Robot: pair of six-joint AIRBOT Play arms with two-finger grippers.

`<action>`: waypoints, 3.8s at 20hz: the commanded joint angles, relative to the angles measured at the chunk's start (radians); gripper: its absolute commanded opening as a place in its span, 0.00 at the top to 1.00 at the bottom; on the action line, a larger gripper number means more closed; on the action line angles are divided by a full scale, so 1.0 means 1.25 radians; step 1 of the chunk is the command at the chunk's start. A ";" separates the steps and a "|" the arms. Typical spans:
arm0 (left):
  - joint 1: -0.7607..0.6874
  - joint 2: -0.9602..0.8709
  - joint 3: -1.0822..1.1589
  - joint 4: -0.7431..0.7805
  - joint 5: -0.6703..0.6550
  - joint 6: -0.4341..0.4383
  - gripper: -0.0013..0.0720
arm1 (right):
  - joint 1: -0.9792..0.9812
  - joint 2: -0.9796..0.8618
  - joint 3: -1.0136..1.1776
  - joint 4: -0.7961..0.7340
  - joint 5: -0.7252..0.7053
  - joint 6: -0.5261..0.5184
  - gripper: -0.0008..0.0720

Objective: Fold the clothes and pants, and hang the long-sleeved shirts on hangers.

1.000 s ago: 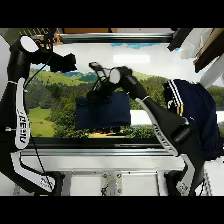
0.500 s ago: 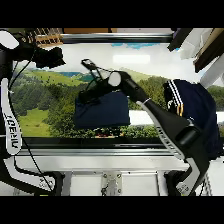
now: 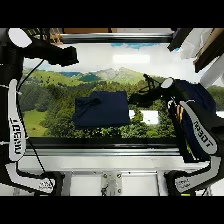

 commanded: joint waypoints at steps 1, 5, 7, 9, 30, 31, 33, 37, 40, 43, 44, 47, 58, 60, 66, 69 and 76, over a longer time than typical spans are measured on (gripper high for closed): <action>-0.038 0.001 0.000 0.000 0.023 0.004 0.97 | -0.032 -0.066 -0.049 0.166 0.001 -0.051 0.01; -0.040 0.001 0.000 -0.001 0.023 0.004 0.97 | 0.057 -0.135 -0.040 0.330 -0.025 -0.135 0.01; -0.039 0.001 0.000 -0.001 0.021 0.004 0.97 | 0.111 -0.154 -0.020 0.354 -0.044 -0.136 0.01; -0.040 0.001 0.000 -0.001 0.018 0.004 0.97 | 0.158 -0.161 0.003 0.356 -0.054 -0.159 0.25; -0.040 -0.007 0.000 -0.001 0.005 0.004 0.97 | -0.444 0.320 0.293 -0.176 0.005 0.080 0.97; -0.040 -0.010 0.000 -0.002 0.005 0.004 0.97 | -0.471 0.325 0.293 -0.183 0.013 0.080 0.97; -0.040 -0.013 -0.011 -0.002 0.002 0.004 0.97 | -0.512 0.330 0.291 -0.217 0.067 0.081 0.97; -0.040 -0.013 -0.073 -0.002 0.003 0.005 0.97 | -0.525 0.357 0.268 -0.469 0.231 0.182 0.97; -0.040 -0.013 -0.117 -0.003 0.014 0.005 0.97 | -0.526 0.426 0.164 -0.596 0.267 0.240 0.97; -0.040 -0.013 -0.141 -0.003 0.016 0.018 0.97 | -0.526 0.507 0.000 -0.647 0.278 0.269 0.97; -0.040 -0.013 -0.144 -0.003 0.016 0.020 0.97 | -0.526 0.533 -0.052 -0.659 0.276 0.274 0.97; -0.040 -0.013 -0.143 -0.003 0.016 0.025 0.97 | -0.526 0.599 -0.193 -0.699 0.271 0.285 0.97; -0.047 0.010 -0.144 -0.002 0.034 0.026 0.97 | -0.452 0.715 -0.208 -0.589 0.214 0.220 0.02; -0.060 0.042 -0.154 -0.002 0.040 0.026 0.97 | -0.367 0.730 -0.208 -0.494 0.178 0.180 0.02; -0.132 0.215 -0.405 -0.002 0.172 0.025 0.97 | -0.067 0.689 -0.212 -0.378 0.053 0.166 0.02; -0.152 0.251 -0.459 -0.002 0.189 0.025 0.97 | 0.008 0.659 -0.212 -0.378 0.038 0.167 0.02; -0.153 0.252 -0.461 -0.003 0.188 0.025 0.97 | 0.023 0.646 -0.212 -0.378 0.038 0.167 0.95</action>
